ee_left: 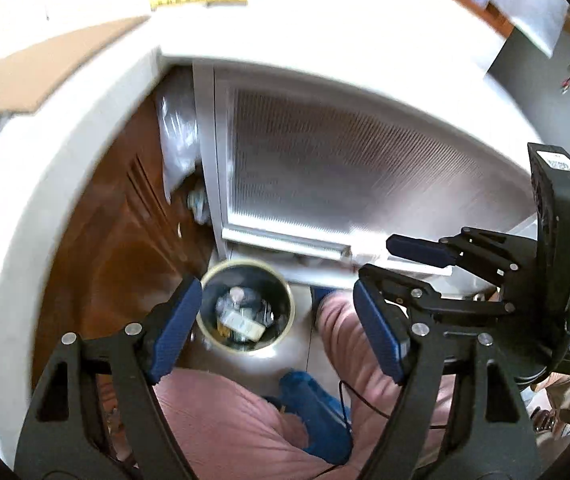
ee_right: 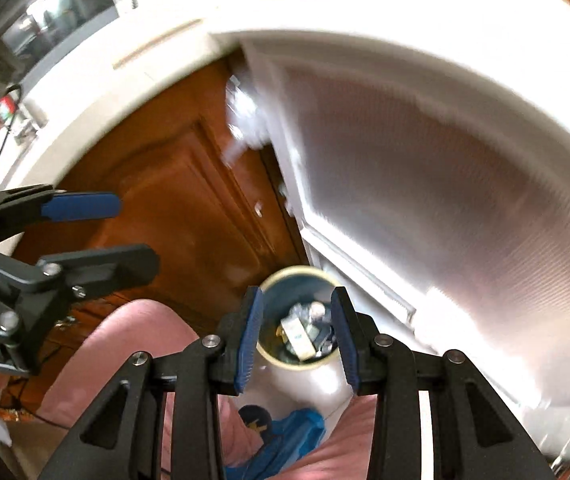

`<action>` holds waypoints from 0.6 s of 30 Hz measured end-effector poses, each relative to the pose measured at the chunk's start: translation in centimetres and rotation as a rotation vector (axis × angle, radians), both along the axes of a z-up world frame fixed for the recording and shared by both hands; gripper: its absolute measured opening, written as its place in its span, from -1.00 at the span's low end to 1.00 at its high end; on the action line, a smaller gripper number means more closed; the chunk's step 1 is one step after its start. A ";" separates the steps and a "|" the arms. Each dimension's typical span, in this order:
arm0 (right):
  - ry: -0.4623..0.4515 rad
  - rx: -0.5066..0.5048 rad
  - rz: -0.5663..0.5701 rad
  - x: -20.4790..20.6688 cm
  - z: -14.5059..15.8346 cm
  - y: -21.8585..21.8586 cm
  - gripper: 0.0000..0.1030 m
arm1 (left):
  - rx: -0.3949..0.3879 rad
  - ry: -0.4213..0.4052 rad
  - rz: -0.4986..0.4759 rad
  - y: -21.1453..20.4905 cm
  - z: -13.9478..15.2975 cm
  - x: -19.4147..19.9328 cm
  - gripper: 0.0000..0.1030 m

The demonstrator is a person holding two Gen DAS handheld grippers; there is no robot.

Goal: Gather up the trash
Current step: 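Raise both tools back over the counter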

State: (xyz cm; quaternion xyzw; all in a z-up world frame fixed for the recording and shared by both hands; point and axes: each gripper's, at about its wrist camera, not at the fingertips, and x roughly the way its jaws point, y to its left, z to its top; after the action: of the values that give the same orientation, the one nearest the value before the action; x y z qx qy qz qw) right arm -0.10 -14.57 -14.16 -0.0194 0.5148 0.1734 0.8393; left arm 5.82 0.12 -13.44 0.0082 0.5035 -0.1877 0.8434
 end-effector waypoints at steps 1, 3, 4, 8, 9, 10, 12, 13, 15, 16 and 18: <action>-0.024 0.001 0.014 0.0 1.5 0.2 -0.30 | -0.004 -0.021 0.002 0.1 1.2 0.0 0.47; -0.065 0.006 0.034 0.0 3.8 0.7 -0.31 | -0.010 -0.062 0.009 0.4 3.7 0.4 0.47; -0.088 0.009 0.041 0.3 5.1 0.9 -0.31 | -0.014 -0.082 0.016 0.6 4.9 0.8 0.47; -0.164 0.016 0.053 1.9 10.1 1.0 -0.31 | -0.039 -0.146 0.033 1.2 9.0 3.0 0.47; -0.183 0.024 0.049 2.7 11.8 0.8 -0.31 | -0.035 -0.161 0.033 1.4 9.9 3.6 0.47; -0.193 0.029 0.040 3.5 13.0 0.6 -0.31 | -0.017 -0.187 0.034 1.4 11.1 4.5 0.47; -0.201 0.041 0.010 5.5 15.1 0.0 -0.31 | 0.015 -0.224 0.021 1.3 12.8 5.8 0.47; -0.203 0.058 -0.015 6.6 16.2 -0.7 -0.31 | 0.045 -0.249 0.002 1.2 13.7 7.0 0.47; -0.204 0.089 -0.059 8.6 17.5 -1.6 -0.31 | 0.091 -0.269 -0.026 1.2 14.5 8.9 0.47; -0.202 0.099 -0.085 9.8 18.3 -2.2 -0.31 | 0.115 -0.281 -0.052 1.0 14.9 10.1 0.47; -0.203 0.105 -0.128 11.8 19.3 -3.5 -0.31 | 0.158 -0.297 -0.092 0.8 15.1 12.4 0.47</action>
State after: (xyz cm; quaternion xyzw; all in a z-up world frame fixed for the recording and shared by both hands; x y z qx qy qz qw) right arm 11.69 -18.02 5.14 0.0399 0.4178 0.1433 0.8963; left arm 18.18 0.90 1.68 0.1254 0.3856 -0.1825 0.8957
